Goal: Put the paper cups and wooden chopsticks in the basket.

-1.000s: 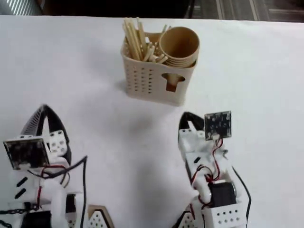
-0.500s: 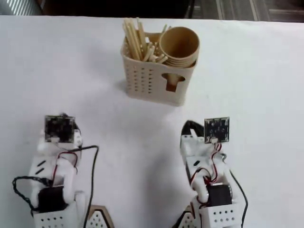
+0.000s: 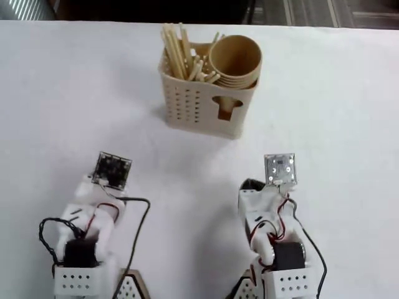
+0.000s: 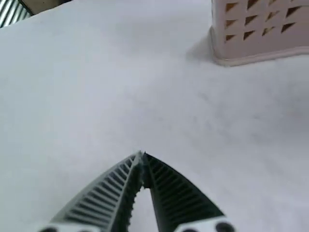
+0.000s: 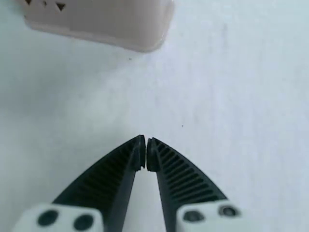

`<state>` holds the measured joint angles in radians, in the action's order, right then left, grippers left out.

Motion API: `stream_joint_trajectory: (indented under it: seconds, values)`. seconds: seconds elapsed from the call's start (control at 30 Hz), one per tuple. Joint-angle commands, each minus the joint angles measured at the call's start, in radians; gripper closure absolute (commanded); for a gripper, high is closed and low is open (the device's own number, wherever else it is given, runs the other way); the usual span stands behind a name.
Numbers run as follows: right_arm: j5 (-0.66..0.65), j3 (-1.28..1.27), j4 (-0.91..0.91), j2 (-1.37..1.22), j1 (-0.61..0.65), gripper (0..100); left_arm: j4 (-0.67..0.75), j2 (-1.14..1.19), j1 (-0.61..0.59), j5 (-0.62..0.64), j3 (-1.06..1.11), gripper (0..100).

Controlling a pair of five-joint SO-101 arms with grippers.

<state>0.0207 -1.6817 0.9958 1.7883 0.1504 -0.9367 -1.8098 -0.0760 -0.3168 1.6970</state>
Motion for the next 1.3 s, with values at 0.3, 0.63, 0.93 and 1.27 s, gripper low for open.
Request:
stream_joint_trajectory:
  seconds: [0.3, 0.63, 0.93, 1.27]
  values:
    - [-0.011, -0.009, 0.274, 0.010, -0.008, 98.0, -0.253, -0.010, 0.027, -0.008, -0.005, 98]
    - [-0.011, -0.009, 0.271, 0.010, -0.008, 98.0, -0.345, -0.010, 0.024, -0.009, -0.005, 98]
    - [-0.011, -0.009, 0.271, 0.010, -0.008, 98.0, -0.345, -0.010, 0.024, -0.009, -0.005, 98]
    - [-0.011, -0.009, 0.271, 0.010, -0.008, 98.0, -0.345, -0.010, 0.024, -0.009, -0.005, 98]
